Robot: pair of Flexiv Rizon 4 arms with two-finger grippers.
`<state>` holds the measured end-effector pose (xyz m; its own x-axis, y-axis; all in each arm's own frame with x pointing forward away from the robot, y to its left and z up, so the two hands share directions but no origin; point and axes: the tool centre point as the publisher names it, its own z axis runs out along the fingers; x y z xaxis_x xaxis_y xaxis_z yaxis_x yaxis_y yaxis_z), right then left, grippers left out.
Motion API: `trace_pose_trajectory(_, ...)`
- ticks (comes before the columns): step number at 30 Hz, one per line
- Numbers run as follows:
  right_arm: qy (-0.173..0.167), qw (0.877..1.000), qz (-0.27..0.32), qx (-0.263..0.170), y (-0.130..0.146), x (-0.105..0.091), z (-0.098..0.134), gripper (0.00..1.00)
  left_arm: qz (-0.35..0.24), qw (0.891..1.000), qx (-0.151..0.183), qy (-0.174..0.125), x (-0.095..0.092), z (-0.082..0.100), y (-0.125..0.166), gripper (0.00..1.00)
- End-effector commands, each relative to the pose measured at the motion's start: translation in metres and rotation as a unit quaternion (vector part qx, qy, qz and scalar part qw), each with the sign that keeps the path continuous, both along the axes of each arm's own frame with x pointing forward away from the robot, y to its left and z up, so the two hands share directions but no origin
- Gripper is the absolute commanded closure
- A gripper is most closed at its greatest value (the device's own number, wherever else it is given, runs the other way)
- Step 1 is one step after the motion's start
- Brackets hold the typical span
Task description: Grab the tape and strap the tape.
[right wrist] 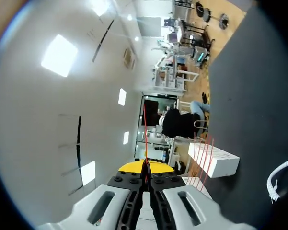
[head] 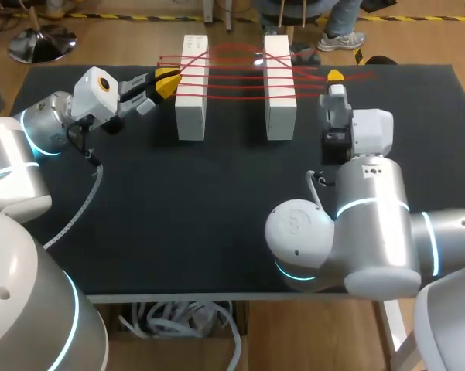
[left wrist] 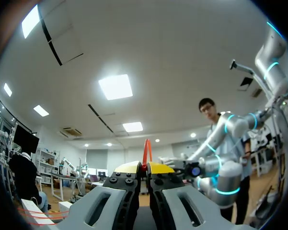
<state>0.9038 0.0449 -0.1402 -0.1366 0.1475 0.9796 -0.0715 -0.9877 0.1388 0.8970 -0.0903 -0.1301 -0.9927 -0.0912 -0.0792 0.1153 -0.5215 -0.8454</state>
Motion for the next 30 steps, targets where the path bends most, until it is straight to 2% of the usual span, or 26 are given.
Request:
trace_pose_trajectory(1, -0.006, 0.999, -0.007, -0.038, 0.006, 0.001, 0.007, 1.00, 0.002, 1.000, 0.001, 0.000, -0.001, 0.001, -0.001, 1.00)
trace_pose_trajectory(12, -0.025, 0.996, -0.030, -0.075, 0.021, -0.001, 0.016, 1.00, 0.002, 1.000, 0.001, 0.000, -0.001, 0.001, -0.001, 1.00)
trace_pose_trajectory(18, -0.039, 0.997, -0.013, -0.069, 0.032, -0.001, 0.020, 1.00, 0.002, 1.000, 0.001, 0.000, -0.001, 0.001, -0.001, 1.00)
trace_pose_trajectory(25, -0.039, 0.997, -0.013, -0.069, 0.032, -0.001, 0.020, 1.00, 0.002, 1.000, 0.001, 0.000, -0.001, 0.001, -0.001, 1.00)
trace_pose_trajectory(30, -0.039, 0.997, -0.013, -0.069, 0.032, -0.001, 0.020, 1.00, -0.009, 0.998, 0.067, -0.003, 0.002, 0.007, 0.005, 1.00)
